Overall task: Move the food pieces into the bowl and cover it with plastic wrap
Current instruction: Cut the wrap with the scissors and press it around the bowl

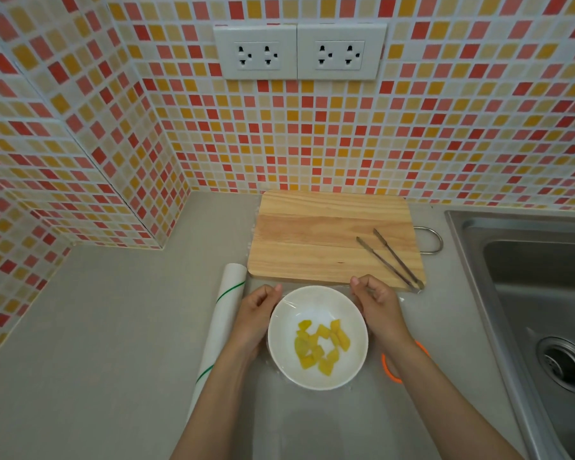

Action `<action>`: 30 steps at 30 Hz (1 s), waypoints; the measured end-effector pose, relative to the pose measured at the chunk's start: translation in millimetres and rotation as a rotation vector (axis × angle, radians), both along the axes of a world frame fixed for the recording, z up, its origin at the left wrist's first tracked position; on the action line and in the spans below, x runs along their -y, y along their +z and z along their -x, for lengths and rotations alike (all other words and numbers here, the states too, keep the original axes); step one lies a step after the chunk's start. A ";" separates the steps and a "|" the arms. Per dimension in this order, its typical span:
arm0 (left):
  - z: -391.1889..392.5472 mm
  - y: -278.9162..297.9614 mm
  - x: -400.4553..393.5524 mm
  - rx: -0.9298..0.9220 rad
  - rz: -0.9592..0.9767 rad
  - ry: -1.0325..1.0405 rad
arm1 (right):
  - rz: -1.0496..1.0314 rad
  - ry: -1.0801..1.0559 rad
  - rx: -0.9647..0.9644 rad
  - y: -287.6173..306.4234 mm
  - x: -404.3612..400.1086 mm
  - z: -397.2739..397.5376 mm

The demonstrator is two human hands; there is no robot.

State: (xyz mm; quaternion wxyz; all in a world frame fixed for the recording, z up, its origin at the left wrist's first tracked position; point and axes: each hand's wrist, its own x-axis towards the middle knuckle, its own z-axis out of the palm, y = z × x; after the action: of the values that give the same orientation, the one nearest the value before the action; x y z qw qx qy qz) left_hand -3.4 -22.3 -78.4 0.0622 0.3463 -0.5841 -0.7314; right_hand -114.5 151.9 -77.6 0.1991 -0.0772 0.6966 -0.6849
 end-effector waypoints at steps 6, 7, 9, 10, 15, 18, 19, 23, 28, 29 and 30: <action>-0.5 4.6 2.0 0.089 -0.122 -0.016 | -0.162 0.044 0.185 -0.9 0.3 0.8; -0.6 4.7 1.6 0.099 -0.145 -0.021 | -0.163 0.035 0.212 -0.1 1.0 -1.3; 0.3 3.4 -0.9 0.107 -0.170 -0.004 | -0.124 -0.004 0.267 -0.8 3.3 -3.9; 1.1 1.9 -2.8 0.105 -0.171 0.021 | -0.096 -0.026 0.281 -2.9 4.6 -4.0; 2.4 -5.3 -8.1 0.055 -0.137 0.103 | 0.039 -0.104 0.348 -2.0 7.5 -9.1; 1.5 -6.6 -5.3 0.057 -0.084 0.091 | -0.014 -0.102 0.352 -6.4 6.3 -9.4; 1.5 -6.9 -4.2 0.054 -0.062 0.084 | -0.021 -0.098 0.350 -5.3 6.1 -9.3; 3.8 -7.9 1.7 0.069 0.086 0.050 | -0.138 -0.079 0.202 -6.7 6.2 -6.3; 6.1 -7.6 4.6 0.104 0.339 -0.004 | -0.333 -0.005 -0.065 -14.1 2.3 -4.8; 5.2 -7.0 4.0 0.092 0.372 0.000 | -0.373 0.007 -0.124 -14.3 2.7 -3.9; 4.4 -6.9 3.1 0.073 0.398 0.006 | -0.393 0.008 -0.167 -13.9 3.1 -2.8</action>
State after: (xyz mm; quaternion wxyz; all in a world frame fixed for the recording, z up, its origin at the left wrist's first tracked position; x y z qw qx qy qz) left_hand -7.8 -25.4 -85.3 0.1104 0.3551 -0.7180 -0.5884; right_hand -111.7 148.8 -91.5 0.1544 -0.0961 0.8305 -0.5264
